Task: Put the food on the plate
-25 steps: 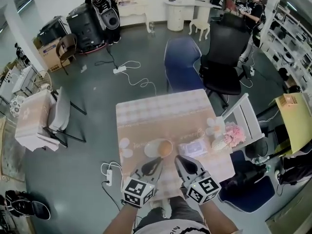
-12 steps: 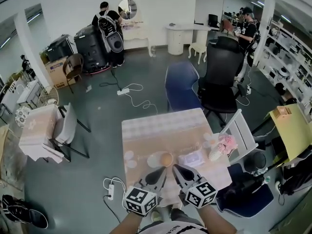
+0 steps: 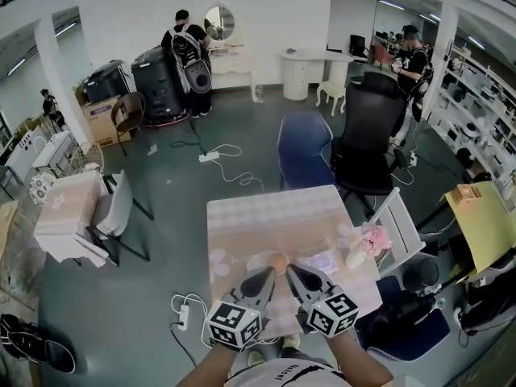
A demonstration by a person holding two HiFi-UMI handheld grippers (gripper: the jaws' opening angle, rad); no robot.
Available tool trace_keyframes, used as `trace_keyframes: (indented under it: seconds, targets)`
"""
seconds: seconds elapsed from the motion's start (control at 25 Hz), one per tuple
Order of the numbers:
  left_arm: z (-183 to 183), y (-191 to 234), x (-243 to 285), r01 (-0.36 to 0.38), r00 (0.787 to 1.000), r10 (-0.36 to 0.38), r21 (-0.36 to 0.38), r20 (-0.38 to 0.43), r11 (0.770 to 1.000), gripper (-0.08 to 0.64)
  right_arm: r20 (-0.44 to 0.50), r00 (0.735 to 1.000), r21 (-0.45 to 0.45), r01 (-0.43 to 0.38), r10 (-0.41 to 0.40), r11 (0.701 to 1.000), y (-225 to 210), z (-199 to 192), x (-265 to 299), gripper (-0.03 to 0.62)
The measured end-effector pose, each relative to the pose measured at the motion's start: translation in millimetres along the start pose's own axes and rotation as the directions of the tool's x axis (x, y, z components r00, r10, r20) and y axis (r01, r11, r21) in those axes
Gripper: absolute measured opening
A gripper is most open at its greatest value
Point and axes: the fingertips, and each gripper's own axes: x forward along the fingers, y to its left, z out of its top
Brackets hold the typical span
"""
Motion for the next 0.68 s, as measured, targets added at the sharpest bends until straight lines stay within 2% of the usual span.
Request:
trace_keyframes:
  seconds: [0.68]
  targets:
    - [-7,10,7,-0.027,1.0,0.027,-0.02,-0.011,0.999,0.006,-0.015,1.0,-0.01,0.002,-0.002,1.0,-9,-2,6,0.015]
